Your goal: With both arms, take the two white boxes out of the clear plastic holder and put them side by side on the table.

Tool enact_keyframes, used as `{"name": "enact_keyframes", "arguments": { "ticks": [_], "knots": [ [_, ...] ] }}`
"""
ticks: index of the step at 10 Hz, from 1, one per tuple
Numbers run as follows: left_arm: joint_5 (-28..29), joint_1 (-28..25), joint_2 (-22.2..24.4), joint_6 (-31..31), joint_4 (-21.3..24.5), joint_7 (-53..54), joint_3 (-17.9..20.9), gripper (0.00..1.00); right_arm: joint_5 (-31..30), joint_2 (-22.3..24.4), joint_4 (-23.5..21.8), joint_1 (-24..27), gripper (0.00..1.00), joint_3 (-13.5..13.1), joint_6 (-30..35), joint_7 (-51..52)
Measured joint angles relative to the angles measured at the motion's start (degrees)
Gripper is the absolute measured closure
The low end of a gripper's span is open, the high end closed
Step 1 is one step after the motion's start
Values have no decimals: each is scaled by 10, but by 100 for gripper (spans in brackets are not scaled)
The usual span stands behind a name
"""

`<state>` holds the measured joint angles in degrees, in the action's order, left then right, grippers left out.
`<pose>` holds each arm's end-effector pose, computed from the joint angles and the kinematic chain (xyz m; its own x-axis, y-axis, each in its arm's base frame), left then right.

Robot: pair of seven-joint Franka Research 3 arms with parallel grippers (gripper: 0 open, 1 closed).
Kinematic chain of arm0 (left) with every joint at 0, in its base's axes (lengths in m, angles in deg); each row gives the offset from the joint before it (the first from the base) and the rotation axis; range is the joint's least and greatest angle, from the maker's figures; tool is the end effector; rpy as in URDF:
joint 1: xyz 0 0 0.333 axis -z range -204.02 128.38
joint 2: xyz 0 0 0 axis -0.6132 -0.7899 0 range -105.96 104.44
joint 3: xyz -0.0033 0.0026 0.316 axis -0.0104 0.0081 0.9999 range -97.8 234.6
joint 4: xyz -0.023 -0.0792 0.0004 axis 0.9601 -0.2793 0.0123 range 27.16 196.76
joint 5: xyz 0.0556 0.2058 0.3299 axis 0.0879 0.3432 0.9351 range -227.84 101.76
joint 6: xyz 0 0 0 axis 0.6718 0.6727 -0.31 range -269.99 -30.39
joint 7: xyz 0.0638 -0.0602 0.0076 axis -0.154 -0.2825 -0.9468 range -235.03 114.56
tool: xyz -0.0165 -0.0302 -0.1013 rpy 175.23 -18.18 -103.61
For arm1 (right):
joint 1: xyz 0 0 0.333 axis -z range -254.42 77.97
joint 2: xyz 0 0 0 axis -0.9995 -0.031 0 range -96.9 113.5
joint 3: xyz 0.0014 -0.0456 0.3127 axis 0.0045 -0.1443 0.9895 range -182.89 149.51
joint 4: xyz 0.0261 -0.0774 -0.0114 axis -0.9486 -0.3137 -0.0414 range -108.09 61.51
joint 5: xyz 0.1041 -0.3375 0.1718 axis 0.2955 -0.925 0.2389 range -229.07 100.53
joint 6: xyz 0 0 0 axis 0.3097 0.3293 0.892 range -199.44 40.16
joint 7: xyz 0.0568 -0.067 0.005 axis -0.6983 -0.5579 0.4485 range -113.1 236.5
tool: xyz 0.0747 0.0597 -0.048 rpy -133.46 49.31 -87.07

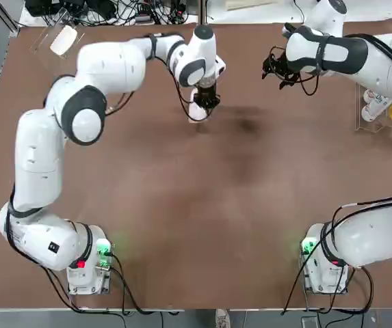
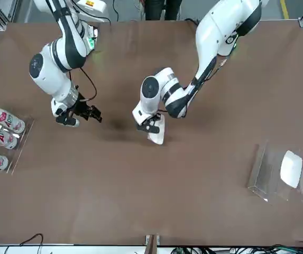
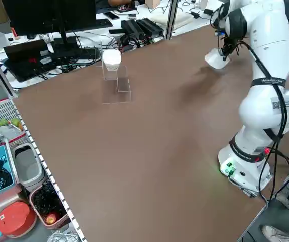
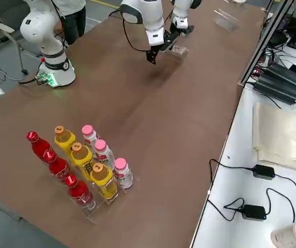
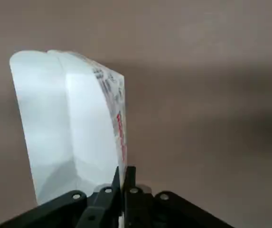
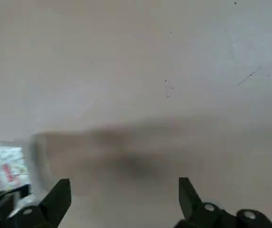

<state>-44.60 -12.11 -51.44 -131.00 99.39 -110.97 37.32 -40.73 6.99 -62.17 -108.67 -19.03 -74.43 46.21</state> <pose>0.4846 -0.5559 0.2371 0.9910 -0.1135 -0.0711 -0.1030 -0.9852 0.1370 0.5070 0.1665 0.3598 0.9681 -0.2503 0.0109 -0.2346 -0.9208 -0.3115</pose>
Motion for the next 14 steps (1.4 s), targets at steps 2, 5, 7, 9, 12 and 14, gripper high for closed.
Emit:
{"name": "enact_keyframes", "arguments": {
  "ticks": [2, 5, 7, 9, 12, 14],
  "knots": [
    [-2, 13, -31, -65, -12, -20, 5, 95, 0, 0, 0, 0, 0, 0, -1, 0],
    [-3, 52, -38, -97, -29, -73, 43, 85, 0, 0, 0, 0, 0, 0, -1, 0],
    [-3, 52, -36, -97, -41, -78, 44, 56, 0, -1, 0, 0, 0, 0, -1, 0],
    [-29, 50, -20, -86, -51, -81, 43, 26, 0, -1, 0, 0, 0, 0, -1, 0],
    [-50, 5, 67, 113, -61, -79, 53, 3, 0, -1, 0, -1, 0, 0, -4, 0],
    [-21, -61, 115, 235, -45, -22, 58, 12, 0, -4, 0, -21, 0, 0, -26, 0]
  ]
}}
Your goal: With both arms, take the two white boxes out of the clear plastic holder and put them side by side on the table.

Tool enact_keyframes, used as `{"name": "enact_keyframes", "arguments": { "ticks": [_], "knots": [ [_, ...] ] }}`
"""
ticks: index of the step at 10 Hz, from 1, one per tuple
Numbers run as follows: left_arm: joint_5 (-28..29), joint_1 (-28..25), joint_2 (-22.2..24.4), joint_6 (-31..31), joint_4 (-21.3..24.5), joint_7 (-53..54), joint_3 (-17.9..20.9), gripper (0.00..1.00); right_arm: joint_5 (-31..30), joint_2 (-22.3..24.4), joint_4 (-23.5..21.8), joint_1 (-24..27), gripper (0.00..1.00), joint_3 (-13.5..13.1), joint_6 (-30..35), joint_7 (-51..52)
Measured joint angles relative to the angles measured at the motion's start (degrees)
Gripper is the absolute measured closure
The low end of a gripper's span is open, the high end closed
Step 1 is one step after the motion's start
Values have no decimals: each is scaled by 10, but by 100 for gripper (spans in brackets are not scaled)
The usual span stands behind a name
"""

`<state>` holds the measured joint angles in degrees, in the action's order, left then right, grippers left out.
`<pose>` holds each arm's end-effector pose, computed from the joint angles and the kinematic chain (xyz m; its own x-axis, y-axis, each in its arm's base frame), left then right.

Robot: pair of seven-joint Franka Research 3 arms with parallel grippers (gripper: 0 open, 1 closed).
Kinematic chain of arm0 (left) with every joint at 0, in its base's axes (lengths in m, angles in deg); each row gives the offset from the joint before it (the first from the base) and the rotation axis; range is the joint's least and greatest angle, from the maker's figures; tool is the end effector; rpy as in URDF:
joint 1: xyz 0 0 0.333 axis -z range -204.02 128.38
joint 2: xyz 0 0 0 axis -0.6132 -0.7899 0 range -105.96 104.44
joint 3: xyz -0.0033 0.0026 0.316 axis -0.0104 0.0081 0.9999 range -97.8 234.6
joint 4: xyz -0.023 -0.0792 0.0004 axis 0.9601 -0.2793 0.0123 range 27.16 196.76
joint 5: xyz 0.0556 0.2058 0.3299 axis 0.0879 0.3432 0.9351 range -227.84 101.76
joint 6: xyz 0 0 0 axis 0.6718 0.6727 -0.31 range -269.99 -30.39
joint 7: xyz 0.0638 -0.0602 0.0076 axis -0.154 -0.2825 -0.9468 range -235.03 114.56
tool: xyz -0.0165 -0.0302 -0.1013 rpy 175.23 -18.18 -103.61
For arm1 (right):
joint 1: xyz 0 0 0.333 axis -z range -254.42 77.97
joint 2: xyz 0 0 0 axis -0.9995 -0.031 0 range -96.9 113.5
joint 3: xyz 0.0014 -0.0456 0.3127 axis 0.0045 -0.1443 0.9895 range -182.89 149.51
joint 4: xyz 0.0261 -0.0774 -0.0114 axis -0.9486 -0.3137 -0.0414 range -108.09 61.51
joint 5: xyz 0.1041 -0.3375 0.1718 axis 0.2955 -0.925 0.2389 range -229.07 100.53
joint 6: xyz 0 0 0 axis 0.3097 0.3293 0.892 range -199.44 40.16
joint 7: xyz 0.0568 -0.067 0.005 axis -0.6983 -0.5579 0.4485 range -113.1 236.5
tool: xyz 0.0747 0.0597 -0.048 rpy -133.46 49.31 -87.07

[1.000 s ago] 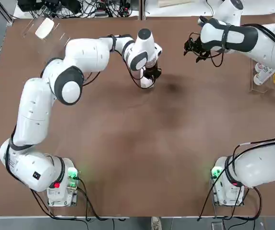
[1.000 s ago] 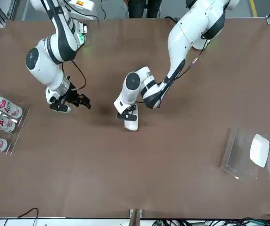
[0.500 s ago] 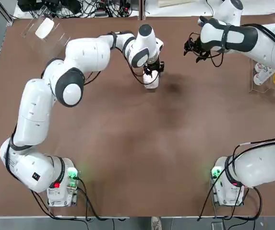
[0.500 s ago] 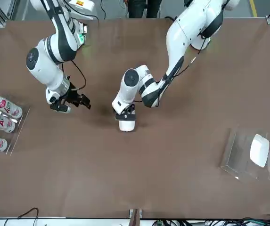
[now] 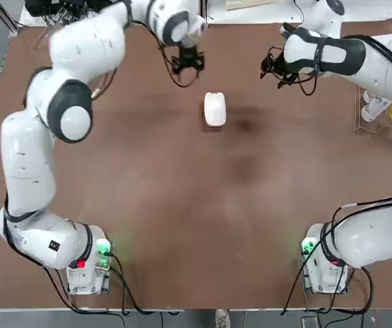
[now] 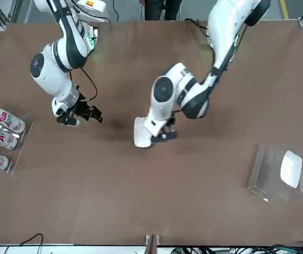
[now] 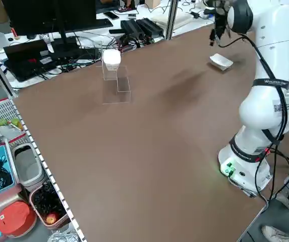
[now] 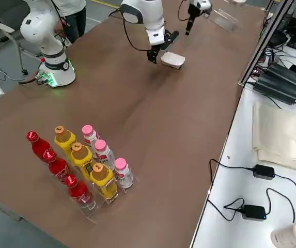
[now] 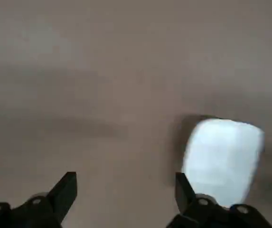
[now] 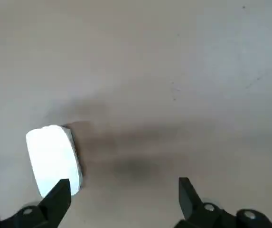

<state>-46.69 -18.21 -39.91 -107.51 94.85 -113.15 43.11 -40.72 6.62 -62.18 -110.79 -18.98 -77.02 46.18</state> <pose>0.5699 -0.4325 0.3566 0.9875 0.1331 -0.0841 0.1243 -0.9869 -0.1027 0.5048 0.1846 0.3606 0.9727 -0.2272 0.0465 -0.2010 -0.9260 -0.3196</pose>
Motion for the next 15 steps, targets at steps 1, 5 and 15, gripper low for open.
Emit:
{"name": "enact_keyframes", "arguments": {
  "ticks": [1, 5, 15],
  "knots": [
    [19, -27, 13, 48, 6, 35, 1, 12, 0, -8, 0, -23, 0, 0, -25, -12],
    [56, -183, 96, 94, 70, 232, 2, 15, 1, -87, -2, -130, 0, 2, -166, -134],
    [291, -362, 99, -23, 134, 664, 4, 21, 2, -220, 36, -195, 3, 1, -317, -247]
  ]
}}
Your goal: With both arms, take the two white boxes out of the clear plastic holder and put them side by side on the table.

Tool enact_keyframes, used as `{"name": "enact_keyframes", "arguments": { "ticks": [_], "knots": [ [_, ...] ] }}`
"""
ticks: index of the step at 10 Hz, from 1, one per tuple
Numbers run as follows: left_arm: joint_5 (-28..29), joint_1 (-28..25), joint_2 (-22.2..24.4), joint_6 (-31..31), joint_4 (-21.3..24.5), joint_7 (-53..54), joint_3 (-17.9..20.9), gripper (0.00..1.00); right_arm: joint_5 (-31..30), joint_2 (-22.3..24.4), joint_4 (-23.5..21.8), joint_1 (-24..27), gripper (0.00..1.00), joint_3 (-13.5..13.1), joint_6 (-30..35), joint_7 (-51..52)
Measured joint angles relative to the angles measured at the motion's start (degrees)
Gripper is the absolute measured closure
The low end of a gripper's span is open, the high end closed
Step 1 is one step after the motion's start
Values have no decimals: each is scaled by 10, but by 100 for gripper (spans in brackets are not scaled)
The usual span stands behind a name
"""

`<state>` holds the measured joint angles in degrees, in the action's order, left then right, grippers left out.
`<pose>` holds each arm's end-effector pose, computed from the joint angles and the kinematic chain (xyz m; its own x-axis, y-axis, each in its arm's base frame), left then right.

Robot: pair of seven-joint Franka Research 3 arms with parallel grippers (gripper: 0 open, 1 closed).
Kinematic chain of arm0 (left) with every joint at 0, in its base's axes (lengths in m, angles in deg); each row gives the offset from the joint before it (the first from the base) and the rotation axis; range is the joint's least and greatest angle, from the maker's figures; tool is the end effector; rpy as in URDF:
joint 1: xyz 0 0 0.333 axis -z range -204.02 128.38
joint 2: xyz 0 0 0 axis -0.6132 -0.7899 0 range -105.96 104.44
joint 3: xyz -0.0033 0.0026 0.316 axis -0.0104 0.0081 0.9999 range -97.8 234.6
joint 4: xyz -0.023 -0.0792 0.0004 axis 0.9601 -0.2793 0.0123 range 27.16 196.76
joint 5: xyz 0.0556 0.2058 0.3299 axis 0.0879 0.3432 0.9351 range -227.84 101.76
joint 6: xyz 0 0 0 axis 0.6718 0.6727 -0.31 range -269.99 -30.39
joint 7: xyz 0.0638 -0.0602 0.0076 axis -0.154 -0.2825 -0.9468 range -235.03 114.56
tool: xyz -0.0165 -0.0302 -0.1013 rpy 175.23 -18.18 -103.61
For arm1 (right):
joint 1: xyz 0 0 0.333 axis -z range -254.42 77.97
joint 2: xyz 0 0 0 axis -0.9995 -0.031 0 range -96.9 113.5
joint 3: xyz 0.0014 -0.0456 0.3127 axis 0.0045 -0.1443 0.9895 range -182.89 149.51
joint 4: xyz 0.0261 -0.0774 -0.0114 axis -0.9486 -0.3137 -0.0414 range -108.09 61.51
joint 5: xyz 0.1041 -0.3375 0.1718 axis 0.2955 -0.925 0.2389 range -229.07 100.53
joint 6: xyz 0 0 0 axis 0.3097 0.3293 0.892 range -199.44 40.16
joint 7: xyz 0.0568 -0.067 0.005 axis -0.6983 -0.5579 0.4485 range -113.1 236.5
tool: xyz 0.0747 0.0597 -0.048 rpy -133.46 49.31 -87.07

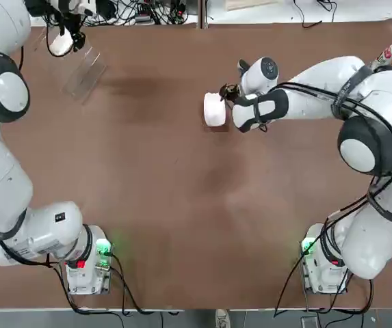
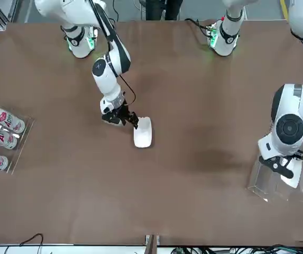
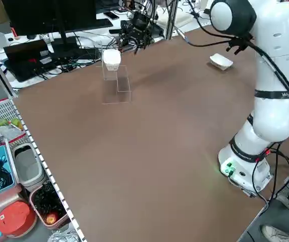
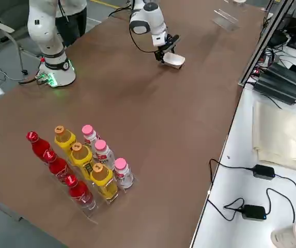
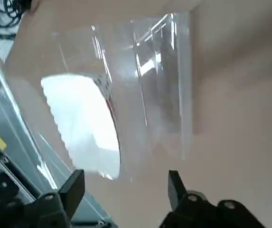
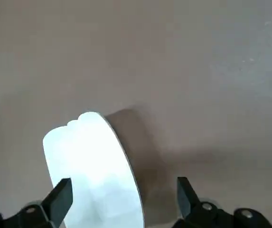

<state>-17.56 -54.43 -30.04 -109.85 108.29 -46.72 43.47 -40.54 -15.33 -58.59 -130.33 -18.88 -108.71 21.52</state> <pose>0.6815 0.0041 0.3793 0.8133 -0.4920 -0.3106 -0.5818 -0.6915 -0.4282 0.4656 0.3497 0.2309 0.8957 -0.4146 0.1604 -0.3326 -0.8644 -0.3770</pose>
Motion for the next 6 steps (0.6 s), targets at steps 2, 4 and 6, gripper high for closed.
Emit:
{"name": "enact_keyframes", "arguments": {
  "ticks": [2, 4, 6],
  "knots": [
    [18, -14, -23, -37, 1, 2, 1, 25, 0, -46, 3, -18, 5, 0, -61, 0],
    [37, -27, -39, -65, 1, 2, 3, 33, 10, -76, 18, -29, 15, 0, -81, -2],
    [40, -37, -48, -77, 1, 0, 3, 44, 35, -80, 31, -41, 29, -1, -80, -2]
  ]
}}
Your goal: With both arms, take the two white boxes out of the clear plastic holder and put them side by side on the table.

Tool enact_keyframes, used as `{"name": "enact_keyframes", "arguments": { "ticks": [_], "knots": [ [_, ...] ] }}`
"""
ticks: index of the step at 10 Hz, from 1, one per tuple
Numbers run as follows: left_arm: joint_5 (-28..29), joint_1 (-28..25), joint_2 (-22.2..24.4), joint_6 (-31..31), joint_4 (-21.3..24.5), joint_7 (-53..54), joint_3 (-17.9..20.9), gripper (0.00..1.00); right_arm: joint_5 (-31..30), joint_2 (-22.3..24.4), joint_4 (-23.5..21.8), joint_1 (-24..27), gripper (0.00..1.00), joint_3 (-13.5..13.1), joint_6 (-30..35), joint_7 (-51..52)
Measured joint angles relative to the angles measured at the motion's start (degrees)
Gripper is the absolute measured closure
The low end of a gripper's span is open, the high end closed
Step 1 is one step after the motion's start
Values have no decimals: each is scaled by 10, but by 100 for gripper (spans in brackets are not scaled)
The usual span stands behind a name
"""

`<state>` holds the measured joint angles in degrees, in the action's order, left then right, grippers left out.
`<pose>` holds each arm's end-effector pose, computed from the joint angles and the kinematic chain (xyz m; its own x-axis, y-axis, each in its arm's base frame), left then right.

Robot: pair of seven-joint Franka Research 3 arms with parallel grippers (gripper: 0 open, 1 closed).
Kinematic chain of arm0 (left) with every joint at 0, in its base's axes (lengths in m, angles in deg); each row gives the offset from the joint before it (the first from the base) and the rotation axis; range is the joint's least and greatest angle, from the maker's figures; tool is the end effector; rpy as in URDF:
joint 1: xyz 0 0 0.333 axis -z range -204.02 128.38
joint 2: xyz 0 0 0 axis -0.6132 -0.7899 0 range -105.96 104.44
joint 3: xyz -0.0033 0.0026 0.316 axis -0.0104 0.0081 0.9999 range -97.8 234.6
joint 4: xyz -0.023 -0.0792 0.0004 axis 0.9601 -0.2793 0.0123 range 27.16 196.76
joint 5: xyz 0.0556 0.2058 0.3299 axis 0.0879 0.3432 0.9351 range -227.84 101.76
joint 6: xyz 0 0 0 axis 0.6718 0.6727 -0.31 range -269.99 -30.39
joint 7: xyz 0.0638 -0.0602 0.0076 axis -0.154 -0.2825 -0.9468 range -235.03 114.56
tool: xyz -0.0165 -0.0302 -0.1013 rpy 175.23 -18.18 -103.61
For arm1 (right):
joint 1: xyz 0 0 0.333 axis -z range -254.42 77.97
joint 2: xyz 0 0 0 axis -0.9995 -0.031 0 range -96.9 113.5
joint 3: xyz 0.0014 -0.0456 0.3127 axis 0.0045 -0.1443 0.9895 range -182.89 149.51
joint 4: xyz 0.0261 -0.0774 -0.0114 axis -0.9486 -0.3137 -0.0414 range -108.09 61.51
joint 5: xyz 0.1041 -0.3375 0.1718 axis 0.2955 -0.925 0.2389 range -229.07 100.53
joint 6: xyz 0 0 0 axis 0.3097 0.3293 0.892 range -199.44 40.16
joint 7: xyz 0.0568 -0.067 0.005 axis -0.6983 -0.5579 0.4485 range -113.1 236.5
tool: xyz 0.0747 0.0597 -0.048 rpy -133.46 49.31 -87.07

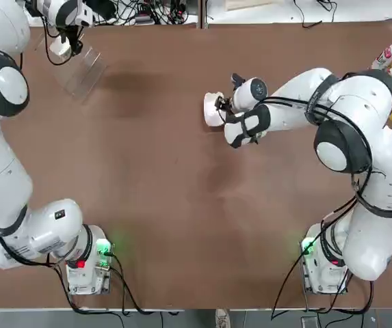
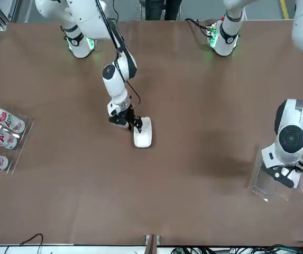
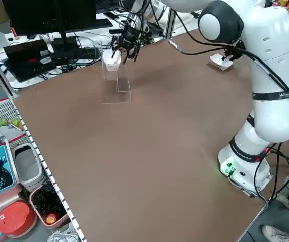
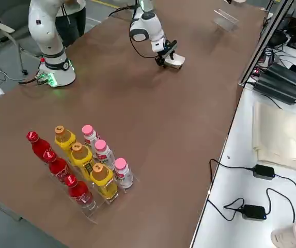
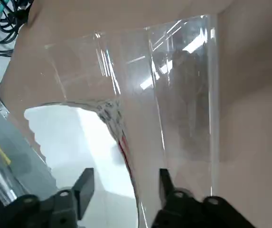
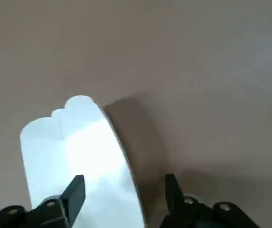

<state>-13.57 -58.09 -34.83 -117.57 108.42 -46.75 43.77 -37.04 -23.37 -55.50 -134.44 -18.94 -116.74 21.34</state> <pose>0.6962 0.0446 0.3323 0.8087 -0.5192 -0.2764 -0.5869 -0.6804 -0.4389 0.4528 0.3787 0.1848 0.8821 -0.4250 0.2032 -0.3219 -0.8587 -0.3988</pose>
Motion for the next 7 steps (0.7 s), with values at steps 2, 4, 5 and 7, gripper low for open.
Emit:
{"name": "enact_keyframes", "arguments": {
  "ticks": [2, 4, 5, 7],
  "knots": [
    [0, -2, -1, 0, 0, -25, 0, 77, 28, -5, 9, -17, 44, -1, 0, 0],
    [0, -2, -1, 0, 0, -35, -1, 94, 32, -7, 10, -23, 53, -6, 0, 0],
    [0, -1, -1, -1, -1, -39, -2, 98, 32, -8, 10, -23, 63, -9, 0, 0],
    [-23, 8, 0, 2, -11, -69, -9, 98, 32, -8, 11, -23, 88, -12, 0, 0]
  ]
}}
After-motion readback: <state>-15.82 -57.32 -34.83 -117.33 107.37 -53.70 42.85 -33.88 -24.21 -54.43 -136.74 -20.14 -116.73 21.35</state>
